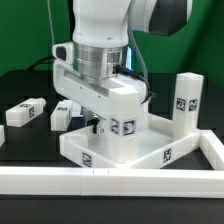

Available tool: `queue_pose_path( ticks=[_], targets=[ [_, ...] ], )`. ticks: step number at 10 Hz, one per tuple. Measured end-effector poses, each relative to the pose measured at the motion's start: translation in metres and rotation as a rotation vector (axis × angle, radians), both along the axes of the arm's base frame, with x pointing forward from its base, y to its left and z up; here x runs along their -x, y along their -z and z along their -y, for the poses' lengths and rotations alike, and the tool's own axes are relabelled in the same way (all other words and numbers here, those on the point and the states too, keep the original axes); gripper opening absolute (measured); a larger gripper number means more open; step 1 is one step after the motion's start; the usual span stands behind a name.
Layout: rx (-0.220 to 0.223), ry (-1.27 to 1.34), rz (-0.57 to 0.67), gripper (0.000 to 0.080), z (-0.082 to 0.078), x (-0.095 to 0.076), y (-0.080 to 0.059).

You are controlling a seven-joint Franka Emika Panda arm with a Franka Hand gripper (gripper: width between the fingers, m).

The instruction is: Assemble desk

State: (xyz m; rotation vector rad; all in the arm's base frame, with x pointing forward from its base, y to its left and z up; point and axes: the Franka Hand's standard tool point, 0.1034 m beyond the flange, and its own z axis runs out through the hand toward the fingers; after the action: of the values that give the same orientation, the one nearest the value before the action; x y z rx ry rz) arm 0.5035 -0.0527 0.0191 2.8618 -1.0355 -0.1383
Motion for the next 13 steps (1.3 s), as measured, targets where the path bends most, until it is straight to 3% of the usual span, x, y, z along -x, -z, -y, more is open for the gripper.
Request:
queue_pose_path(
  ticks=[6,11,13],
  targets=[
    [-0.041,-0.376,-0.019,0.0068,0.001,-0.002,-0.001],
    [-0.038,-0.624,-0.009,0.0066,-0.017,-0.033,-0.002],
    [-0.046,-0.752,-0.021,0.0066,-0.015,-0.032,-0.002]
  ],
)
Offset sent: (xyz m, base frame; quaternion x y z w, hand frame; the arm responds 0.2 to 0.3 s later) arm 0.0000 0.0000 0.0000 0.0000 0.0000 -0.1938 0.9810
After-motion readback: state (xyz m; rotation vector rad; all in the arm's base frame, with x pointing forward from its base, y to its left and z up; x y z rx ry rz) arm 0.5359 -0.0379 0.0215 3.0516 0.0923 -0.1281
